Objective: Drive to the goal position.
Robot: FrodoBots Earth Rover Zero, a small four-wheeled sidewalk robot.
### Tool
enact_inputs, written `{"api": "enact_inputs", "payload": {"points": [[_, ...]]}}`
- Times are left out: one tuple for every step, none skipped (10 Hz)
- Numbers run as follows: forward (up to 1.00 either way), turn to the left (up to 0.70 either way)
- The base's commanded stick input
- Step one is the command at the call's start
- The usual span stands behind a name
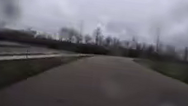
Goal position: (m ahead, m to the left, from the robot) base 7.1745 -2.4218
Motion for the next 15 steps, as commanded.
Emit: {"api": "enact_inputs", "payload": {"points": [[0.7, 0.0], [0.7, 0.0], [0.7, 0.0], [0.7, 0.0], [0.7, 0.0], [0.7, 0.0], [0.7, 0.0], [0.7, 0.0], [0.7, 0.0], [0.7, 0.0], [0.7, 0.0], [0.7, 0.0], [0.7, 0.0], [0.7, 0.0], [0.7, 0.0]]}}
